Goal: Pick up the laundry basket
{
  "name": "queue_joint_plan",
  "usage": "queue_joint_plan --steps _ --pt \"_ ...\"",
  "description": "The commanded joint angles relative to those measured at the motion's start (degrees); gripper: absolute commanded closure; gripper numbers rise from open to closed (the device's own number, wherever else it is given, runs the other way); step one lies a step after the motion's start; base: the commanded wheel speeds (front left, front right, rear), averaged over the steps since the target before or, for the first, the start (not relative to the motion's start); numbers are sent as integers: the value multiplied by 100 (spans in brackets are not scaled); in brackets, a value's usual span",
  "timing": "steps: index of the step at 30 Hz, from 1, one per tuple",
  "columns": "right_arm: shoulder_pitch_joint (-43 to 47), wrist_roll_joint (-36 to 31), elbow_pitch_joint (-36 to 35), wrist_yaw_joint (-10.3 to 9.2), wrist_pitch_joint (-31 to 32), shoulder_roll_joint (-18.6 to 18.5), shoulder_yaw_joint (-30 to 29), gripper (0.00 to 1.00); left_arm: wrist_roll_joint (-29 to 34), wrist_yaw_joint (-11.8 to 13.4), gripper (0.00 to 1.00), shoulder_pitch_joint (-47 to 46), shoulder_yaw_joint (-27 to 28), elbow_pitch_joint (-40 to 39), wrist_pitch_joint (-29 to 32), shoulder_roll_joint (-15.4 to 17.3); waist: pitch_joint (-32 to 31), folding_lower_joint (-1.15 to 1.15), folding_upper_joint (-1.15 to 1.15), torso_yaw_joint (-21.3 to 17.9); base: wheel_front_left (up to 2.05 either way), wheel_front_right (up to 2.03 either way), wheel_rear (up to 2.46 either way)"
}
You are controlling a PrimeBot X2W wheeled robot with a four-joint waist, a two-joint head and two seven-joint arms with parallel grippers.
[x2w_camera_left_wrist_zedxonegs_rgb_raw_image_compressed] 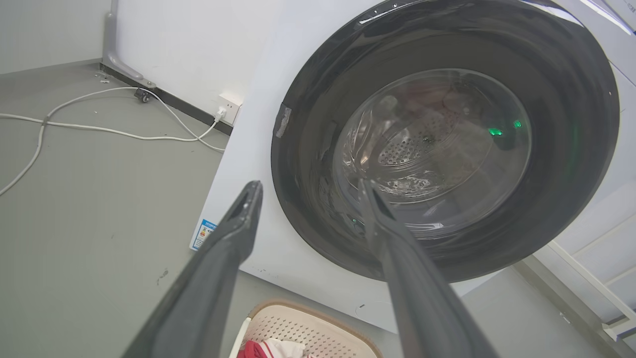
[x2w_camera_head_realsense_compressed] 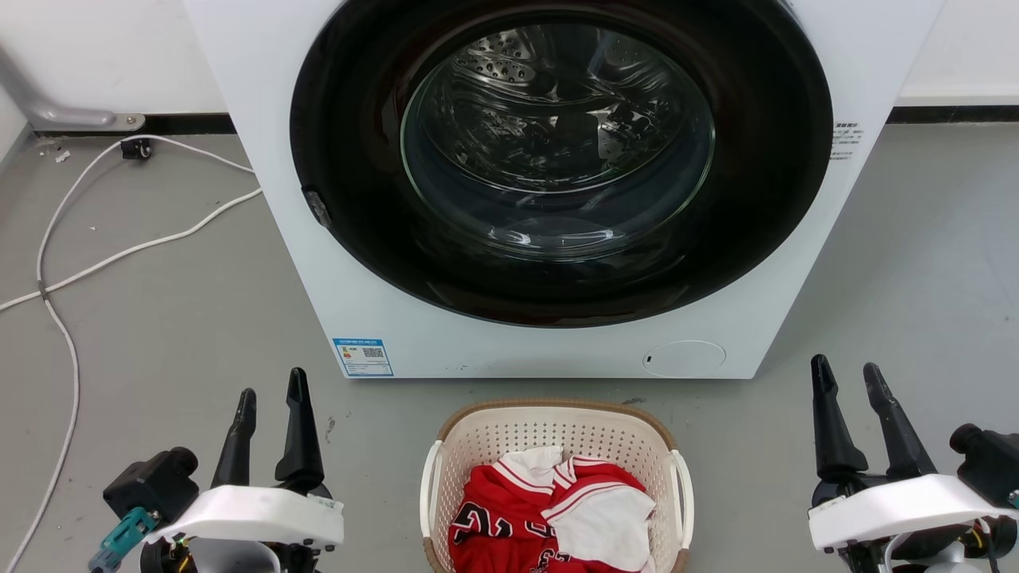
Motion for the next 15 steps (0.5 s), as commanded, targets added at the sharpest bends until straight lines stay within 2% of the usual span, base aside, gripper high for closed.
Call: queue_joint_plan --steps 1,15 --pt "-37 -188 -113 1 -58 0 12 0 169 18 0 6 -14 -103 -70 16 1 0 0 3 0 0 0" --pt "57 -1010 -273 1 -241 6 52 0 980 62 0 77 -92 -231 -255 14 11 0 0 6 0 0 0"
